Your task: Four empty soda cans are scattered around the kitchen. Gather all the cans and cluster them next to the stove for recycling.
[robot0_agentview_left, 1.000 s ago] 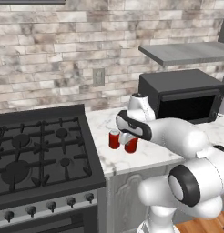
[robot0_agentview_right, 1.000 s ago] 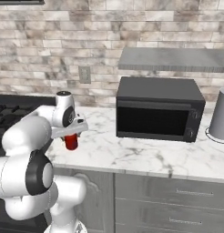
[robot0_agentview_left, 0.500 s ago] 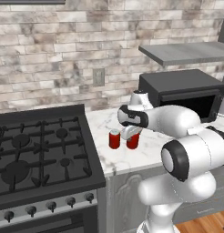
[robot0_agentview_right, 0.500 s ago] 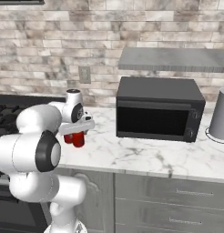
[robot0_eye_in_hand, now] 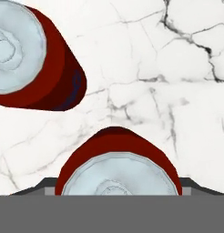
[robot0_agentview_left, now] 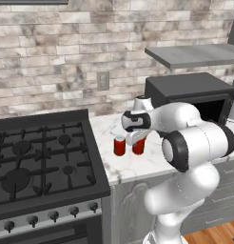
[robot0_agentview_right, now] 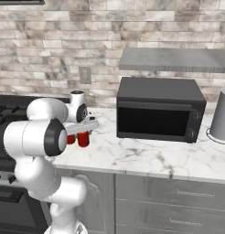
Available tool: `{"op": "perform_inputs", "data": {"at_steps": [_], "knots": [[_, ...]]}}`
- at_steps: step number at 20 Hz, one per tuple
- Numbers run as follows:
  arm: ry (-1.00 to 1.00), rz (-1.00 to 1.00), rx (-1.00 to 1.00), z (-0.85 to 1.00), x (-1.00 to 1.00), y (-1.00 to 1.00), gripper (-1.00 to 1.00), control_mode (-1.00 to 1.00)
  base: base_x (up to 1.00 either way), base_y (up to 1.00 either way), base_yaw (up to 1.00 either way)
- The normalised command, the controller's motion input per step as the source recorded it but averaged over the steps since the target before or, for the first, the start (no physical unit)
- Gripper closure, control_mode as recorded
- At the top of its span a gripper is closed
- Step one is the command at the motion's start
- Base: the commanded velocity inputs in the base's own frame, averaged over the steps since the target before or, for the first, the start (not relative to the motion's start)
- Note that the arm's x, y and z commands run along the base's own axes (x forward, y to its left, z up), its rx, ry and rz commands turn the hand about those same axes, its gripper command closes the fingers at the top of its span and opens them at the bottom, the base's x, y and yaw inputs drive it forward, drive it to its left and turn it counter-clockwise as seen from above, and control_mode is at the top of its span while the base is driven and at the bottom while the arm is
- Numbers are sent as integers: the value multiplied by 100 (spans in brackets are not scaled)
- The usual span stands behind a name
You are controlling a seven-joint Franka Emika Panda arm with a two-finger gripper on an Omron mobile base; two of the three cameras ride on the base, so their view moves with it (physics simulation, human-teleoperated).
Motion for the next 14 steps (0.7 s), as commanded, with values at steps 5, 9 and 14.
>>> {"op": "perform_inputs", "data": {"at_steps": [5, 9, 14], "knots": [[0, 0, 0, -16, 30, -5, 100, -100, 0, 0, 0], [0, 0, 0, -18, 22, -3, 100, -100, 0, 0, 0], [-2, 0, 0, -22, 22, 0, 100, -100, 0, 0, 0]]}}
